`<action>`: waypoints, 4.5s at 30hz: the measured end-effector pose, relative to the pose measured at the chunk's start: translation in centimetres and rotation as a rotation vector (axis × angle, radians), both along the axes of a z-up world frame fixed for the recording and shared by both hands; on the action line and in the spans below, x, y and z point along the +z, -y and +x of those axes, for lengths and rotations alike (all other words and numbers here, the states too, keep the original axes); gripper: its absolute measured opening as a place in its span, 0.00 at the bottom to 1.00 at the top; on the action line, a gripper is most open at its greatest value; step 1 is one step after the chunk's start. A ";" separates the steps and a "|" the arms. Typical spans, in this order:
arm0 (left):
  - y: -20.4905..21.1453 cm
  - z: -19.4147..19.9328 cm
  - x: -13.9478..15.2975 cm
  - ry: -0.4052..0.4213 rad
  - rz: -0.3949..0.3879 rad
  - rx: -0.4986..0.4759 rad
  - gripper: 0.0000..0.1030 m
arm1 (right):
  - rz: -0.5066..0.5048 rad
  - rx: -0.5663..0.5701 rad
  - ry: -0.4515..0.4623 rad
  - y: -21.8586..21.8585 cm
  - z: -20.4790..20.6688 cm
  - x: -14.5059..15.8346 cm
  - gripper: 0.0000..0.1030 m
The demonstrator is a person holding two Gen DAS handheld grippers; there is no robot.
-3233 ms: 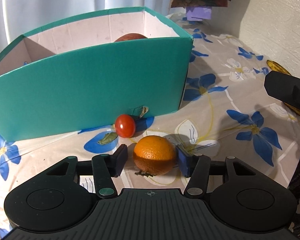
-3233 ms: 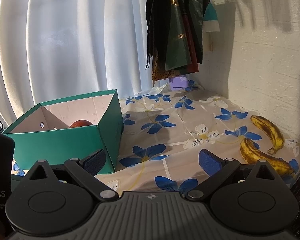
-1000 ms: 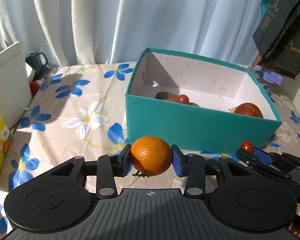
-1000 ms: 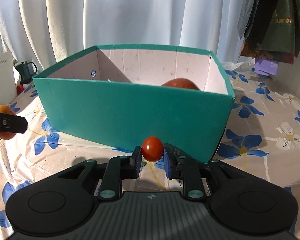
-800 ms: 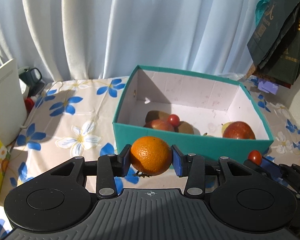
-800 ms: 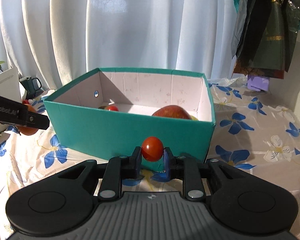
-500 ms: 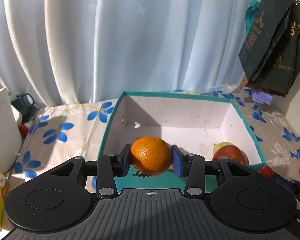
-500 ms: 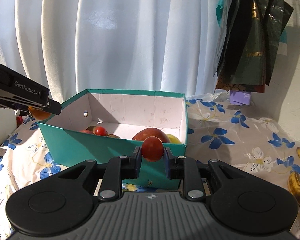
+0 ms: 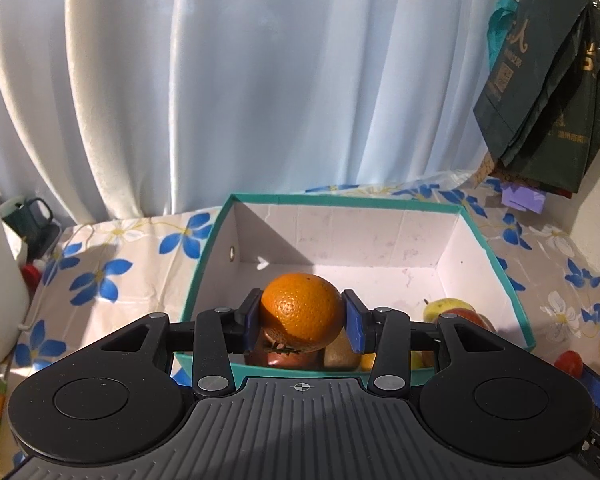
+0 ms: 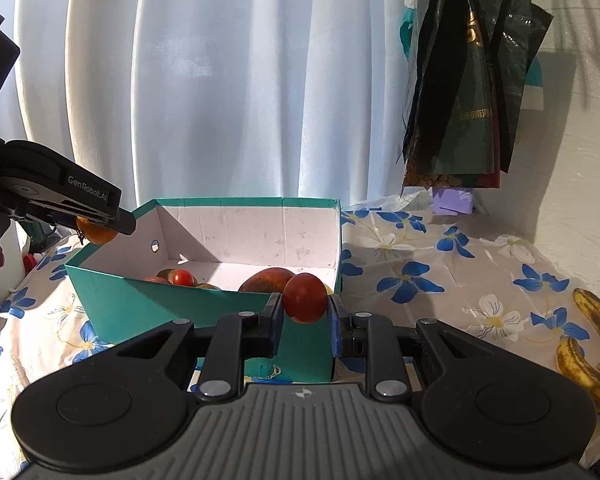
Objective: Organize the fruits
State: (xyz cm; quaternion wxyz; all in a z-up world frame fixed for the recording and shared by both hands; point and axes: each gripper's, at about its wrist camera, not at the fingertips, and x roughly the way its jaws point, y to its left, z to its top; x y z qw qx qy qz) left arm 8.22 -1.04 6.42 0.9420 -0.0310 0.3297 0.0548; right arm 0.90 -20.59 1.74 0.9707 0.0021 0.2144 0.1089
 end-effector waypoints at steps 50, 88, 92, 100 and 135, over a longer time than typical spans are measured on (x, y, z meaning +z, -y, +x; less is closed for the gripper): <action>-6.2 -5.4 0.9 0.087 -0.063 0.205 1.00 | 0.013 0.069 0.015 -2.0 3.2 0.5 0.22; -7.3 -4.0 -1.4 -0.116 -0.022 0.215 1.00 | -0.080 0.145 -0.094 -7.8 8.4 -1.8 0.25; -7.4 -4.0 -1.4 -0.125 -0.021 0.220 1.00 | -0.074 0.142 -0.091 -7.7 8.2 -1.6 0.51; -7.7 -3.9 -1.8 -0.177 -0.033 0.207 1.00 | -0.012 0.133 -0.037 -6.3 6.2 0.5 1.00; -1.3 1.6 -3.4 -0.514 0.143 -0.073 1.00 | -0.334 -0.057 -0.822 -7.4 9.7 -2.2 1.00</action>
